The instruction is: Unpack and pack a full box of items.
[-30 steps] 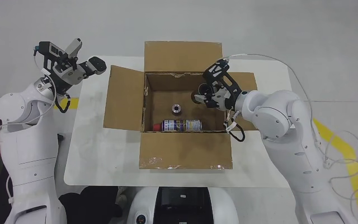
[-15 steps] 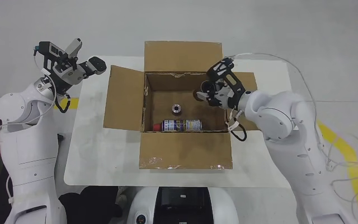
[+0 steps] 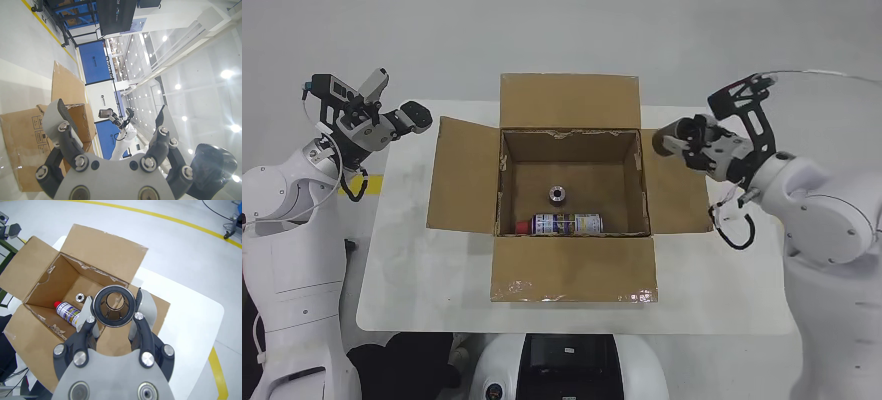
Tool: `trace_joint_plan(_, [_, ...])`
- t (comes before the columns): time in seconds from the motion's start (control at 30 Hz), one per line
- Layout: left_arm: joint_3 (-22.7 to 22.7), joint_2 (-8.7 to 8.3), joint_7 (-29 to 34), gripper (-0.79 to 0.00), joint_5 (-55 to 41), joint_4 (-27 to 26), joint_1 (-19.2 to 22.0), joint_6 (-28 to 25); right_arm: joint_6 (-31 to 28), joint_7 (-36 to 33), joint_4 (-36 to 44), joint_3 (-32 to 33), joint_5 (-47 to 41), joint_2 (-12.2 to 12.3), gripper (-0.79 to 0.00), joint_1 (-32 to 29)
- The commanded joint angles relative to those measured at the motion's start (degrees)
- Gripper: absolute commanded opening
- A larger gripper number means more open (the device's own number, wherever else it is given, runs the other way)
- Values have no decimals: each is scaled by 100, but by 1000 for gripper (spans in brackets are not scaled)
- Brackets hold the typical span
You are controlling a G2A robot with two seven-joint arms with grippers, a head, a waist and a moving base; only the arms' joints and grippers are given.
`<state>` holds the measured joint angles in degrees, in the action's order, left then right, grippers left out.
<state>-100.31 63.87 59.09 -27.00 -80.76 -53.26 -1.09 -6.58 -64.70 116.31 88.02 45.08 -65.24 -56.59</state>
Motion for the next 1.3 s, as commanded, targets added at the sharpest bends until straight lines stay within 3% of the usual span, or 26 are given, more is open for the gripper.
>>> trace_joint_plan(0.0, [0,0,0,0,0,0,0,0,59,35,14,231,70,28,-785,-127])
trace_joint_plan(0.43, [0,0,0,0,0,0,0,0,250,332,-321,1259,419,171,-785,-886])
trace_joint_plan(1.27, [0,0,0,0,0,0,0,0,973,1369,-975,1276,1058,209,-785,-1982])
